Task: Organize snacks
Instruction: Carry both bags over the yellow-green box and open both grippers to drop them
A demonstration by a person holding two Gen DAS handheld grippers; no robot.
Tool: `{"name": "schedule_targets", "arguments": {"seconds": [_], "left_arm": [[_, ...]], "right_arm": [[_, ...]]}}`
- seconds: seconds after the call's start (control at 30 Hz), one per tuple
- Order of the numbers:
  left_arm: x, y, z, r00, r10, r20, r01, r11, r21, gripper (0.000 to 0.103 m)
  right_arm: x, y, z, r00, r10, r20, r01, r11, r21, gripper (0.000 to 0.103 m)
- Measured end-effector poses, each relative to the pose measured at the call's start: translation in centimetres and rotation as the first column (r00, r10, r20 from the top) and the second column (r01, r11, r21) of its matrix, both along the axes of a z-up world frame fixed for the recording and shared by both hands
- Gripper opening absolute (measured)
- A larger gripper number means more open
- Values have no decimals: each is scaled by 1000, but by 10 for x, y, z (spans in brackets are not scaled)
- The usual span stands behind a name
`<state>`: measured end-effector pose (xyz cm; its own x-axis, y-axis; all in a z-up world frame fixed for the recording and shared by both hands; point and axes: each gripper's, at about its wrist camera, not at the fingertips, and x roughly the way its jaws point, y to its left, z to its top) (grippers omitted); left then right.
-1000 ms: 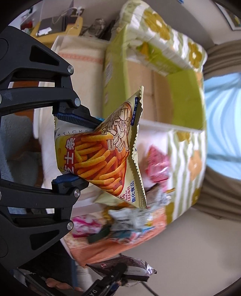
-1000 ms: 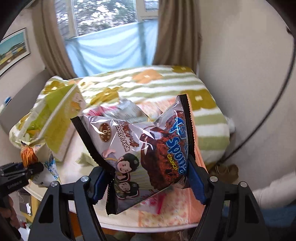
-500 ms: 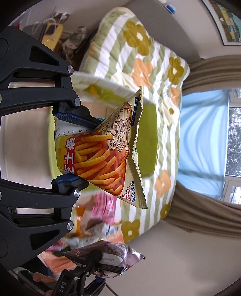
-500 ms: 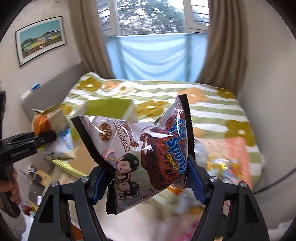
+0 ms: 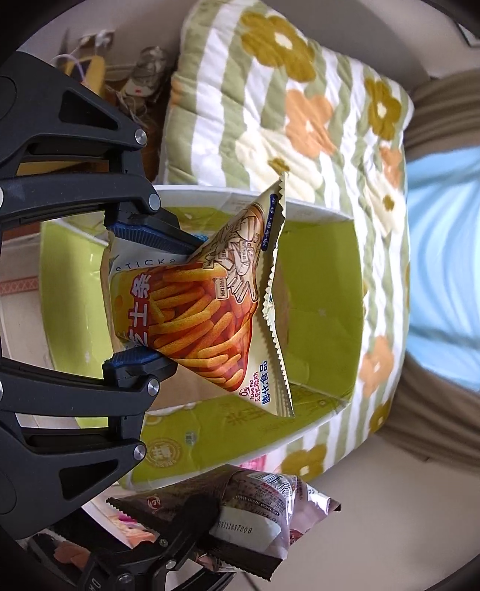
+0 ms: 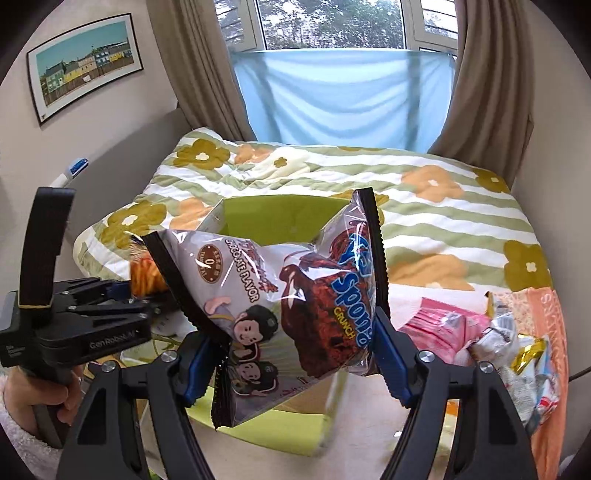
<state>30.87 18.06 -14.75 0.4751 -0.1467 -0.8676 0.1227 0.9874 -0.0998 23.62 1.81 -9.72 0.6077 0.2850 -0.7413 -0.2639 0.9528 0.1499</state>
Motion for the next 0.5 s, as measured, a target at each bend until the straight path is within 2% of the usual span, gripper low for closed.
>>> {"name": "schedule_targets", "arguments": {"seconds": [0.03, 0.07, 0.1, 0.17, 0.27, 0.4, 0.5], "left_arm": [[2, 1, -2, 1000, -11, -5, 11, 1000, 7, 59], [4, 1, -5, 1000, -21, -11, 21, 1000, 13, 90], [5, 1, -7, 999, -30, -11, 30, 999, 16, 103], [3, 2, -7, 999, -43, 7, 43, 999, 1, 102], [1, 6, -9, 999, -44, -12, 44, 999, -2, 102], [-15, 11, -9, 1000, 8, -5, -8, 1000, 28, 102], [-24, 15, -9, 999, 47, -6, -47, 999, 19, 102]], "right_arm": [[0, 3, -2, 1000, -10, -4, 10, 1000, -4, 71], [2, 5, -3, 1000, -20, -7, 20, 1000, -9, 71], [2, 7, -3, 999, -32, -10, 32, 999, -15, 71], [2, 14, -3, 998, -53, -18, 53, 998, -25, 71], [7, 17, -6, 997, -68, -34, 66, 997, -40, 71], [11, 19, -10, 998, -48, -35, 46, 997, -59, 71], [14, 27, -13, 999, -8, -36, 5, 997, -76, 71]]}}
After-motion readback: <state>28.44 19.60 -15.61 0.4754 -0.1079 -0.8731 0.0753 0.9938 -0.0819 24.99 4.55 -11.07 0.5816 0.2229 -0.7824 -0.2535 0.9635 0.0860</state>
